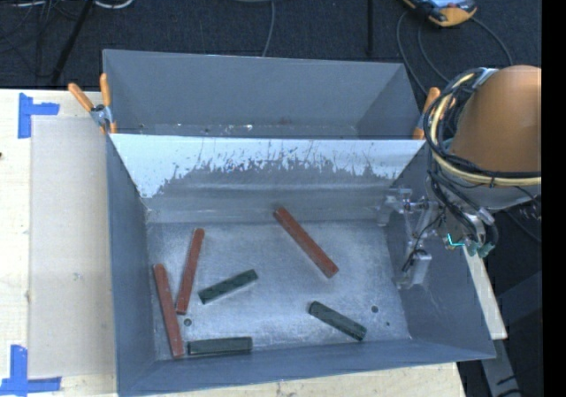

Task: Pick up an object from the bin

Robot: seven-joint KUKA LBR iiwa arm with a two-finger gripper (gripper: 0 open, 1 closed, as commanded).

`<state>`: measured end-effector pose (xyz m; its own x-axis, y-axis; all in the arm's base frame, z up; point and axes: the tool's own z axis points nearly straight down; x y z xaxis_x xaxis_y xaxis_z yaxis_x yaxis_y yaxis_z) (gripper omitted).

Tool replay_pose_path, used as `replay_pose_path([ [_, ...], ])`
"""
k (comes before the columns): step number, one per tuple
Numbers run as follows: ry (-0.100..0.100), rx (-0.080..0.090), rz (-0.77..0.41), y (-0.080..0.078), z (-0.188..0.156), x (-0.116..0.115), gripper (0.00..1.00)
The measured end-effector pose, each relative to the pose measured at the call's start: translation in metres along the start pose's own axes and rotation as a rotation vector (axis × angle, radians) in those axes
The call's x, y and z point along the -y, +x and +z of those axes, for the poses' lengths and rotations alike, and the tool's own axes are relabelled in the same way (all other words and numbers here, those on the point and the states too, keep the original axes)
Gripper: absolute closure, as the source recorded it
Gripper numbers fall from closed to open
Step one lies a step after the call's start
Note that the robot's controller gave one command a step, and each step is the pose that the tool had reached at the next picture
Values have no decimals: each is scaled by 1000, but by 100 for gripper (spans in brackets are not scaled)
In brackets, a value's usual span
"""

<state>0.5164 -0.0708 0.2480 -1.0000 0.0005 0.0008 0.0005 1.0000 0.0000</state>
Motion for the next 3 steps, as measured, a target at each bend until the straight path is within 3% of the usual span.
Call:
replay_pose_path([
  [1,1,5,-65,8,45,-1,0],
  [2,-1,0,64,18,85,5,0],
  [3,-1,-1,264,17,118,-10,0],
])
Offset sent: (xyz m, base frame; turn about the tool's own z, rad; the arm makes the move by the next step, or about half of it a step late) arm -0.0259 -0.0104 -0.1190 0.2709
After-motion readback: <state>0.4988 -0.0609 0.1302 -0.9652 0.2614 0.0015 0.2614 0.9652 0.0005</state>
